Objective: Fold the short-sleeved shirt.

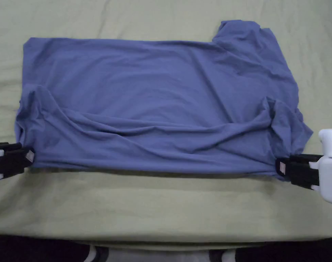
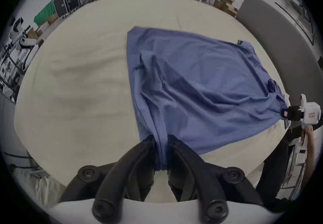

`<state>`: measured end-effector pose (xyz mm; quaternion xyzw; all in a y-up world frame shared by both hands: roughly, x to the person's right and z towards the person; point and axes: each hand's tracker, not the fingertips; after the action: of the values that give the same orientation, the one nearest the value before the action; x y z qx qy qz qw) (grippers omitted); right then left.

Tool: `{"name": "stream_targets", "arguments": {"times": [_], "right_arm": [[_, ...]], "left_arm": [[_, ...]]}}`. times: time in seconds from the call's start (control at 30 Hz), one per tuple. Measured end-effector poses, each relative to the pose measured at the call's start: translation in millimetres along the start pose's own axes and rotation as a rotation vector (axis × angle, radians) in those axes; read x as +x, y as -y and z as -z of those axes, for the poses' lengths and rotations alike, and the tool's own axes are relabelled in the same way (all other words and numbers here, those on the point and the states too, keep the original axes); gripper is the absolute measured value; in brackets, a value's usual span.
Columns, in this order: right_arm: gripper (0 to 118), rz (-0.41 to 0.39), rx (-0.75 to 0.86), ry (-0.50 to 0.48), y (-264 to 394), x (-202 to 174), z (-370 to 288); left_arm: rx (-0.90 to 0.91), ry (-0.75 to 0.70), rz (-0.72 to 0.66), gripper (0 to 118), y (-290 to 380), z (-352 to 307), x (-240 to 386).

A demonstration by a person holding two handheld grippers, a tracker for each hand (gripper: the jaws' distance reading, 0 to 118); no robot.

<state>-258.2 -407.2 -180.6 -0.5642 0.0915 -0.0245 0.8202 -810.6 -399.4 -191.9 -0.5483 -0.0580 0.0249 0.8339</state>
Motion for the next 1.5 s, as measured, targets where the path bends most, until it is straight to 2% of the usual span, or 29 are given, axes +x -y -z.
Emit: {"name": "stream_targets", "arguments": {"times": [0.1,0.13,0.17,0.2,0.23,0.3,0.37,0.4,0.43,0.47,0.53,0.57,0.6,0.63,0.7,0.8,0.97,1.03,1.07,1.1,1.13,1.17,1.27,1.33,1.4,1.43,1.47,1.5], "right_arm": [[14,0.01,-0.015,-0.006,2.1,0.0,10.2],[42,0.015,-0.009,-0.001,1.2,-0.3,10.4],[84,0.023,-0.016,-0.005,-1.3,0.8,10.0],[114,0.023,-0.018,-0.008,-0.3,0.6,10.7],[118,0.017,-0.027,-0.025,1.4,-0.2,11.4],[118,0.029,0.045,-0.072,8.1,-1.5,1.1],[118,0.085,0.005,-0.097,11.3,2.0,-6.5],[116,0.088,0.032,-0.098,10.8,2.2,-14.8],[100,0.08,0.051,-0.1,10.1,1.7,-25.4],[73,0.079,0.097,-0.095,8.4,0.2,-37.9],[49,0.062,0.199,-0.052,1.4,-8.3,-67.4],[49,0.037,0.256,-0.031,-0.6,-13.6,-80.6],[16,0.017,0.31,-0.023,-0.7,-19.0,-90.1],[5,0.001,0.402,-0.017,0.7,-24.6,-101.0],[4,-0.022,0.42,-0.053,-10.3,-41.7,-117.9],[4,-0.035,0.471,-0.063,-24.7,-50.1,-129.1],[4,-0.053,0.511,-0.056,-53.9,-54.3,-132.3],[4,-0.057,0.516,-0.063,-63.1,-54.5,-130.7],[4,-0.057,0.52,-0.061,-68.0,-54.1,-128.9],[4,-0.057,0.517,-0.062,-72.3,-53.4,-126.9],[4,-0.054,0.513,-0.062,-75.9,-52.6,-124.0],[4,-0.049,0.513,-0.063,-78.8,-51.7,-120.8],[4,-0.033,0.482,-0.06,-87.2,-47.0,-106.8],[4,-0.034,0.456,-0.046,-91.2,-43.7,-96.6],[4,-0.032,0.437,-0.038,-94.6,-41.3,-86.8],[4,-0.032,0.428,-0.041,-95.7,-40.6,-82.8],[4,-0.03,0.419,-0.042,-96.5,-40.1,-77.9],[4,-0.03,0.411,-0.046,-97.1,-40.0,-73.0]], "left_arm": [[-0.029,-0.002,-0.027,11,3.2,8.8,1.2],[-0.031,0.001,-0.04,14,2.5,10.6,0.1],[-0.03,0.022,-0.1,25,2.6,11.7,-2.7],[-0.052,0.03,-0.142,47,2.4,11.5,-6.1],[-0.057,0.022,-0.163,82,4.2,9.8,-7.8],[-0.02,-0.008,-0.146,85,11.0,-3.7,-7.9],[0.041,-0.039,-0.159,85,15.6,-27.3,-5.3],[0.074,-0.051,-0.163,85,16.7,-39.1,-3.0],[0.124,-0.061,-0.151,85,18.3,-56.6,0.8],[0.197,-0.009,-0.154,81,20.9,-74.6,2.2],[0.35,0.127,-0.229,64,28.5,-107.8,4.5],[0.433,0.149,-0.229,64,29.0,-124.2,7.9],[0.461,0.122,-0.197,16,24.2,-132.9,14.2],[0.513,-0.019,-0.178,0,16.9,-143.0,28.3],[0.418,-0.05,-0.054,0,-9.7,-149.8,40.2],[0.485,-0.066,-0.002,0,-44.6,-150.8,52.2],[0.436,-0.157,0.059,0,-131.2,-99.1,43.2],[0.405,-0.173,0.038,0,-167.2,-65.4,31.9],[0.363,-0.165,0.003,5,-187.3,-42.7,22.5],[0.312,-0.156,-0.036,32,-203.6,-20.1,12.4],[0.232,-0.125,-0.067,77,-223.5,10.3,-2.5],[0.139,-0.109,-0.103,87,-238.7,40.9,-13.9],[-0.025,-0.123,-0.144,87,-252.2,114.7,-38.6],[-0.059,-0.169,-0.138,87,-249.4,141.0,-47.9],[-0.063,-0.128,-0.149,86,-247.8,153.4,-53.3],[-0.044,-0.13,-0.148,71,-245.4,148.0,-51.6],[0.003,-0.129,-0.094,33,-242.4,138.4,-47.4],[0.027,-0.149,-0.037,5,-241.6,129.7,-41.0]]}}
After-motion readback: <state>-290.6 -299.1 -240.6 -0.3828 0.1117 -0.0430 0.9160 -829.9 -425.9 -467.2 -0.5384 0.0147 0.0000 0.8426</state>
